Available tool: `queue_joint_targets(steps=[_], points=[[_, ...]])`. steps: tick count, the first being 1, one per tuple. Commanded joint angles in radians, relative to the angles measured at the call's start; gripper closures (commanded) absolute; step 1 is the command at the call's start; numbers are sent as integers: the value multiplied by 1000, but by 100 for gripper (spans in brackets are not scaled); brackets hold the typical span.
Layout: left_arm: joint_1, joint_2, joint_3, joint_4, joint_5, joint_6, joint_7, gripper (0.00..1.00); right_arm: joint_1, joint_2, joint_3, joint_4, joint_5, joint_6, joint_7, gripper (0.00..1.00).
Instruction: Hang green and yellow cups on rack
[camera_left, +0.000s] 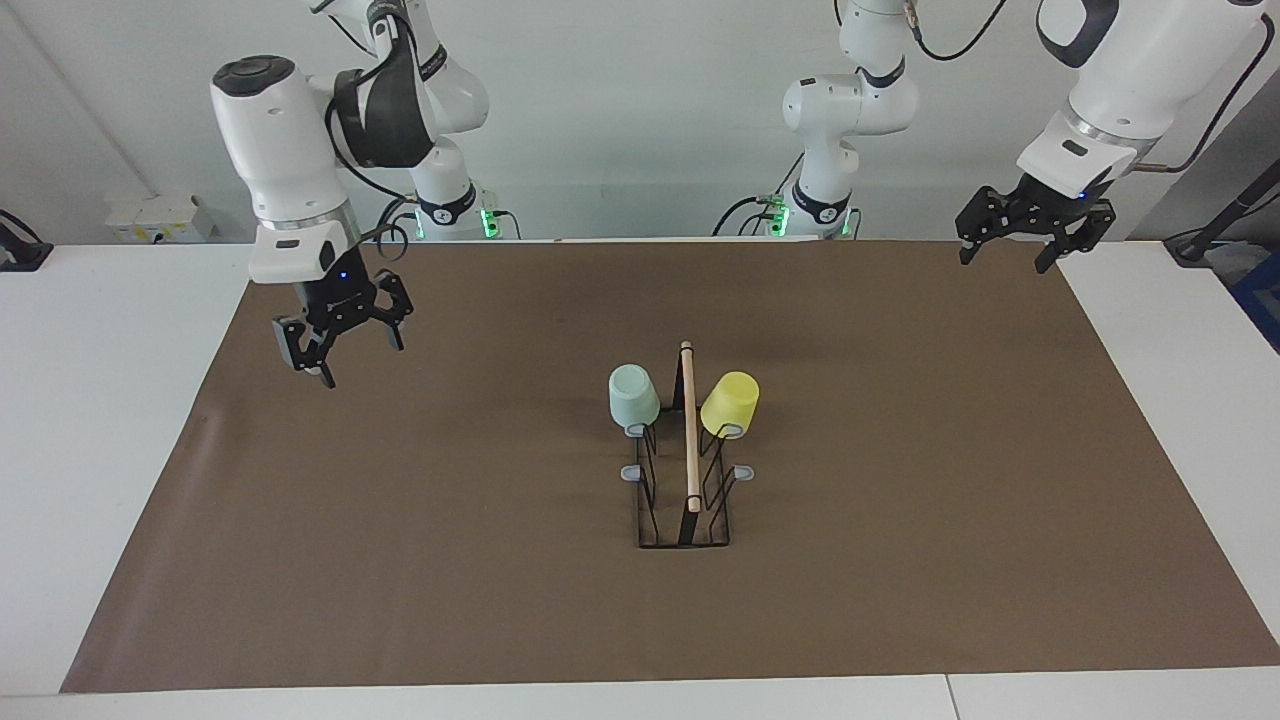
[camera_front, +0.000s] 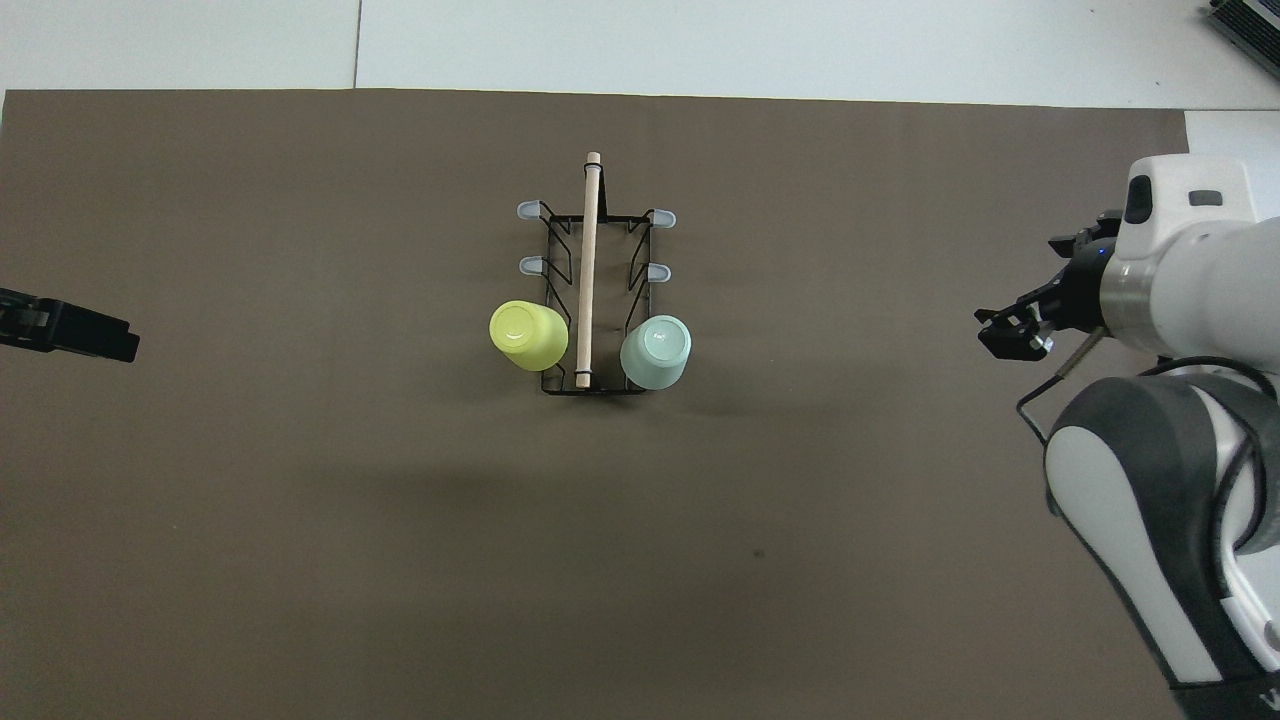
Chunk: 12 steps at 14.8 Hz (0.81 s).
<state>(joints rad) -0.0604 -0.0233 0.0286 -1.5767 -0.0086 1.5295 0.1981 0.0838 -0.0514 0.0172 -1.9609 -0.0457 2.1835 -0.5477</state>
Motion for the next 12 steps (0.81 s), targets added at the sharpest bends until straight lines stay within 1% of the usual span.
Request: queue_joint_targets(steps=[1,3,4,6,8,9,10,12], points=[[-4,-6,-2,7,18,-17,-12,0,14,18,0,84,-87,-138,303,0],[-4,-6,-2,9,18,-14,-9,0,13,25,1,204,-86,-329,461,0],[-3,-4,1,9,21,-6,-8,0,5,31,1,265,-77,-422,509,0],[4,-4,2,10,21,-3,-14,0,-6,25,-11,345,-31,-555,531,0],[5,-3,11,14,22,6,-9,0,-47,22,-29,414,47,-660,546,0],[5,-3,11,14,22,6,-8,0,-68,22,-31,437,75,-698,558,0],[5,-1,11,15,22,5,-9,0,-87,21,-33,439,76,-714,558,0],[5,8,10,29,24,-6,-9,0,-95,-16,-31,368,73,-700,560,0]])
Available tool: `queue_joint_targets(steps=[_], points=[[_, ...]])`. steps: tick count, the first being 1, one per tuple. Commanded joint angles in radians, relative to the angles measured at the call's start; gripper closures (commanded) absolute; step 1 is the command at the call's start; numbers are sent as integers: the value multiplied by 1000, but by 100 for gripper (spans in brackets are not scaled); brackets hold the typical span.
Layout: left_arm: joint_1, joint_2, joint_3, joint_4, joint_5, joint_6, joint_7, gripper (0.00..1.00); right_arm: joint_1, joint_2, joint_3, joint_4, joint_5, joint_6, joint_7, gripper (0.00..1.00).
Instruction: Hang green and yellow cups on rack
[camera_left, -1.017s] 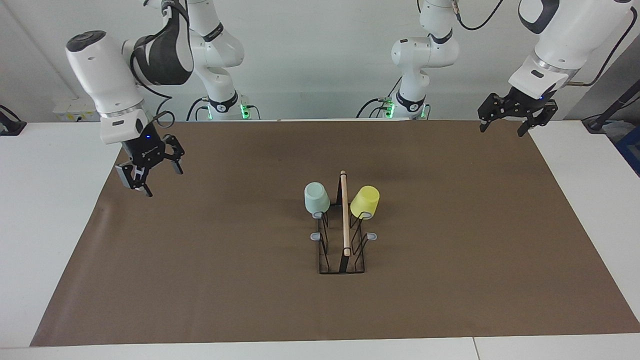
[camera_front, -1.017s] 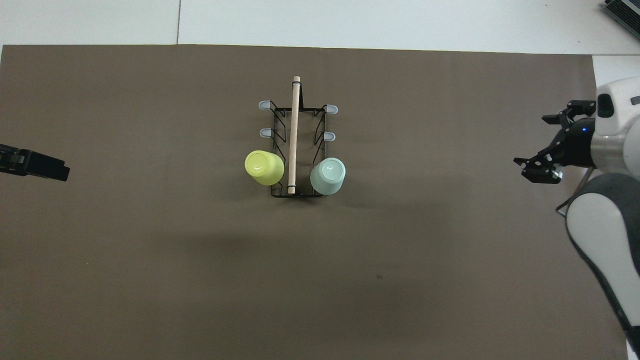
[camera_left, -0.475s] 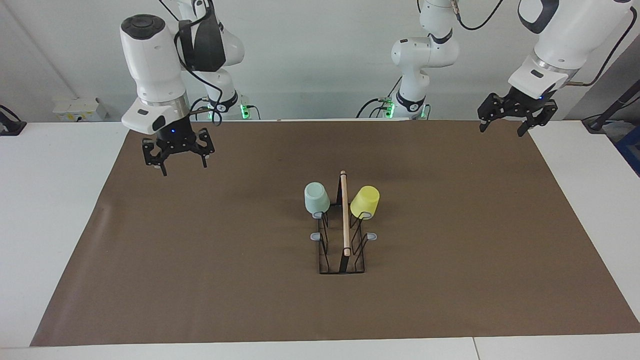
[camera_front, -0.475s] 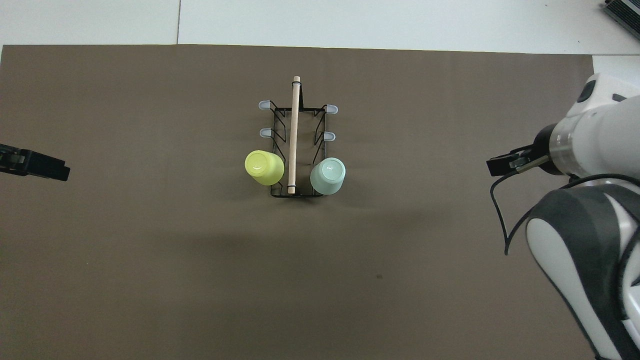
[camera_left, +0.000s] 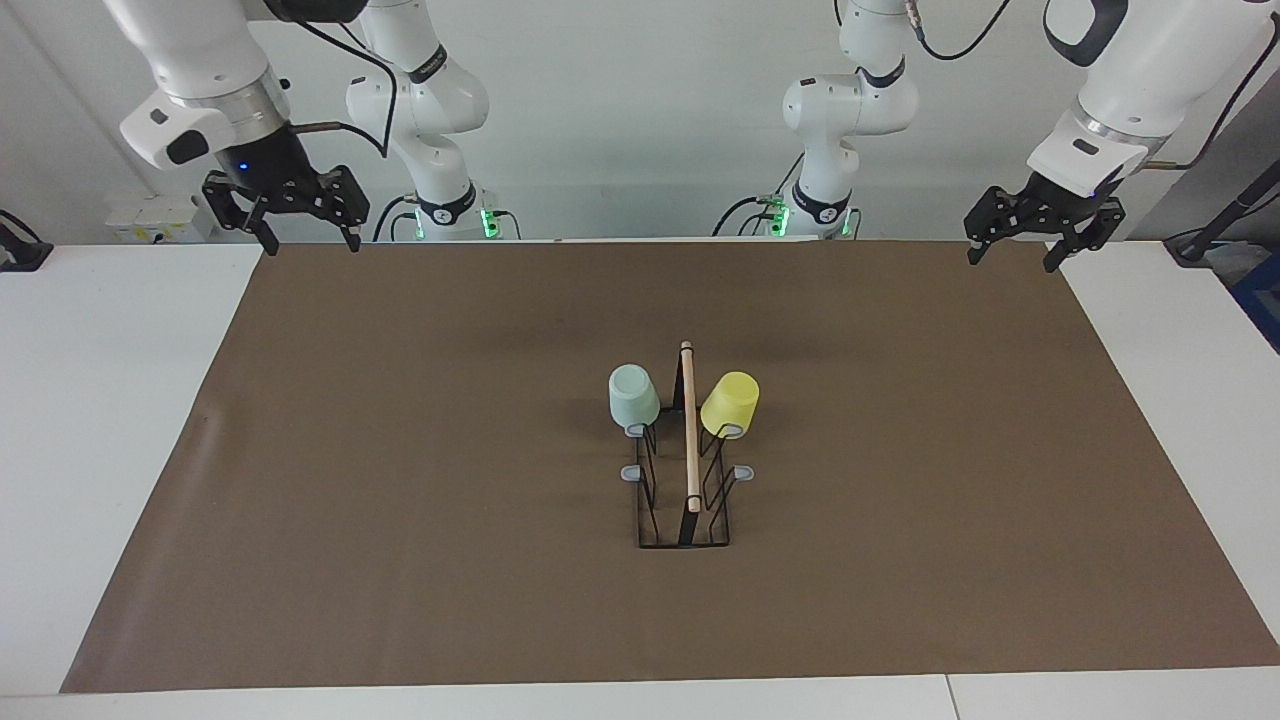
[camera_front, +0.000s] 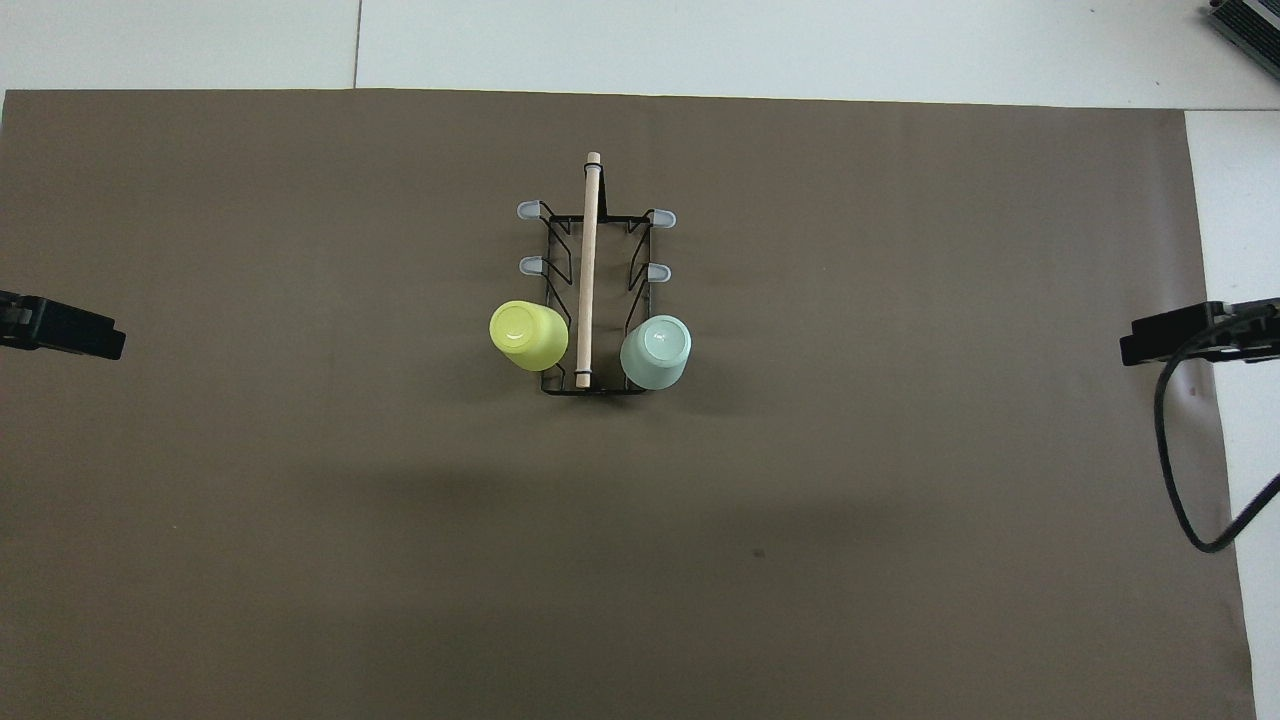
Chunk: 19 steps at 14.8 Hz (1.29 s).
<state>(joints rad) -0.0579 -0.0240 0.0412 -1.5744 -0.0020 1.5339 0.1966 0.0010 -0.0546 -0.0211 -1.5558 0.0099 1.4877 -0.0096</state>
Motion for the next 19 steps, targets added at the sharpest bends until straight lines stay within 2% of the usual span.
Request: queue_joint_targets(steps=[1,5,7,10,13,15,19], points=[[3,6,-4,24,16,-15,-8,0,-18,-17,7,-46,19,-3,17,0],[3,-2,-6,11,16,-8,-6,0,-33,-44,6,-49,9,-4,8,0],[3,-4,-6,5,16,-5,-5,0,-27,-42,6,-102,-19,63,-10,0],[4,-7,-1,-1,16,-6,-2,0,-21,19,10,-113,-48,117,-1,0],[4,-7,-1,1,16,-1,0,0,-22,21,12,-113,-19,99,3,0],[16,-7,0,-1,16,-8,1,0,-35,31,10,-72,19,39,5,0],[21,-7,0,1,14,-12,3,0,-26,45,9,-14,-8,3,8,0]])
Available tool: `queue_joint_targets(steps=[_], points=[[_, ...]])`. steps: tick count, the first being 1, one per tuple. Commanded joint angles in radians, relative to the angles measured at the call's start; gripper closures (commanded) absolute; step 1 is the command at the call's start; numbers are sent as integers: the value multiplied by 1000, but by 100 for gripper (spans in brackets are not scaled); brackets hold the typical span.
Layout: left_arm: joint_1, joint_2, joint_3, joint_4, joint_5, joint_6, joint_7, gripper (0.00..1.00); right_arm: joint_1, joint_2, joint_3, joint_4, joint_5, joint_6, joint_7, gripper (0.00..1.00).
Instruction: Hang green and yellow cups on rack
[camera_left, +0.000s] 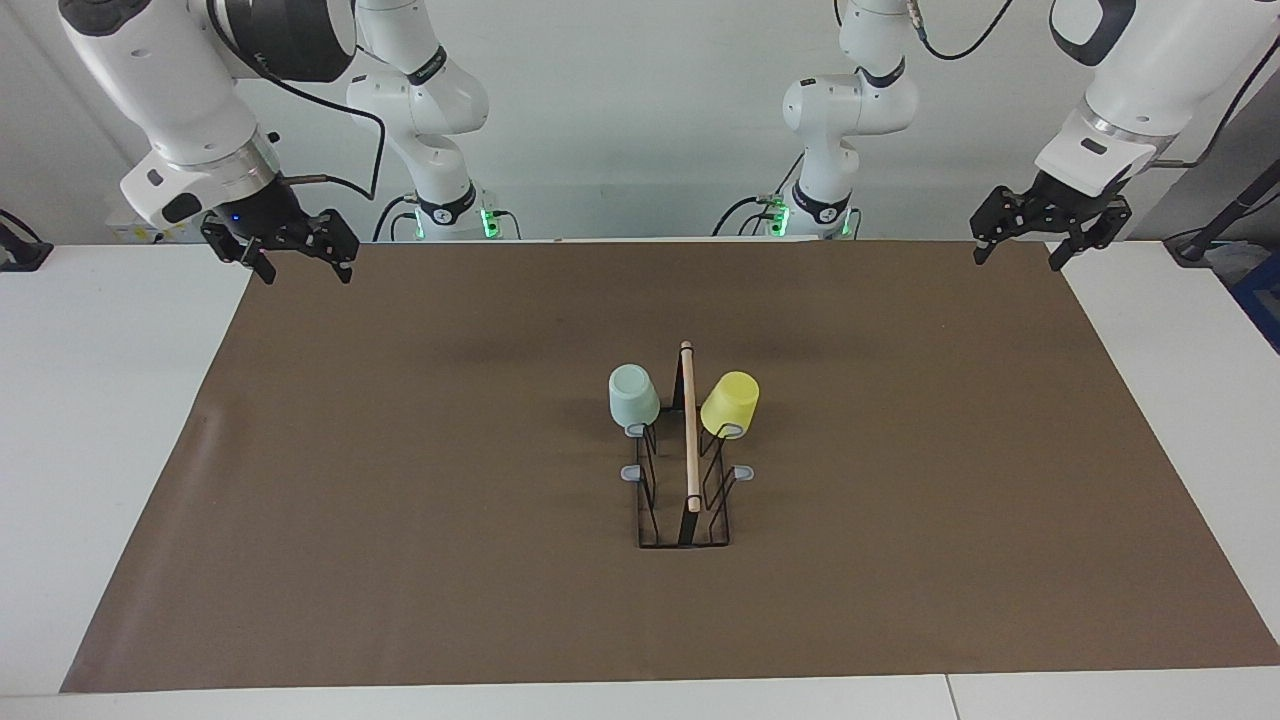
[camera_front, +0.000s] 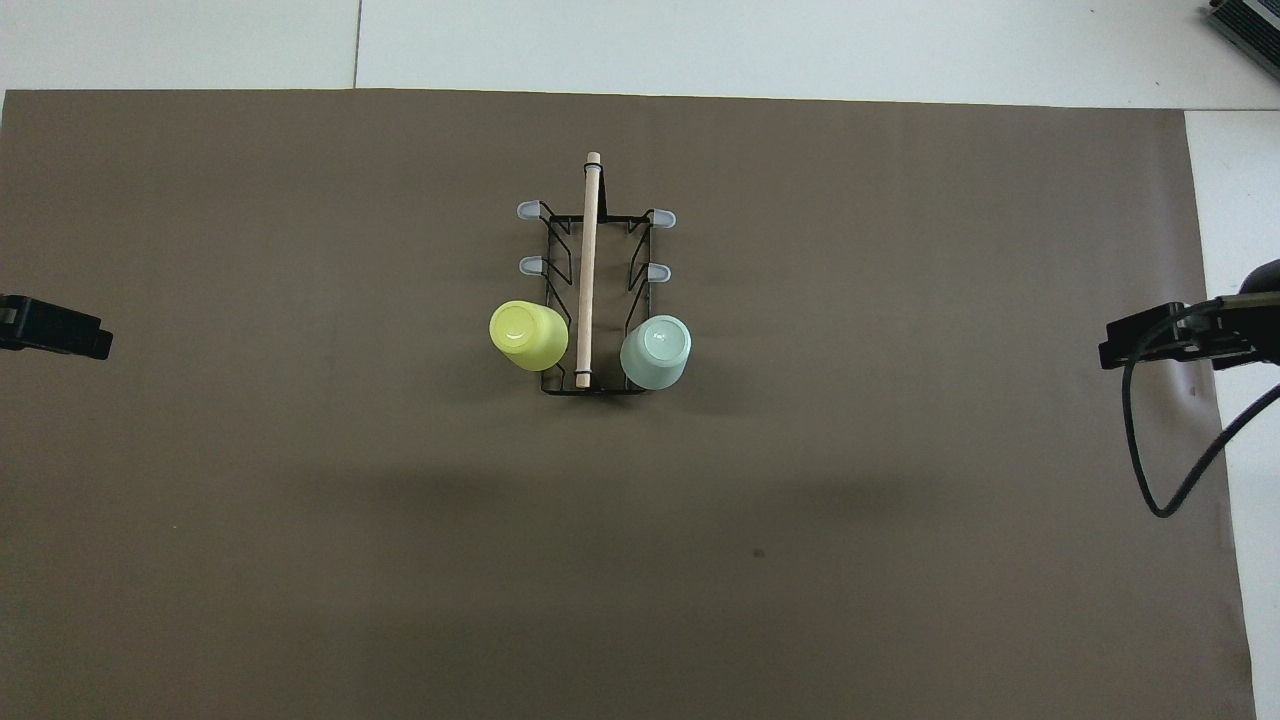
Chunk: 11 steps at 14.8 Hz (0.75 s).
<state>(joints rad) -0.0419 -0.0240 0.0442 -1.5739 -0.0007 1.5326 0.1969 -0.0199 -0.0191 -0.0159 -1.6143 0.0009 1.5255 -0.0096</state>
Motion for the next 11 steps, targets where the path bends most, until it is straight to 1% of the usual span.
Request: queue_joint_targets(steps=[1,4,11], points=[[7,-7,-3,0,10,-17,4,0,0,14,4,45,1,-28,11,0],[7,-8,-3,-1,8,-16,3,0,2,5,7,7,-10,1,20,0],[7,-11,-3,-3,4,-11,3,0,8,5,14,4,-41,16,20,0]])
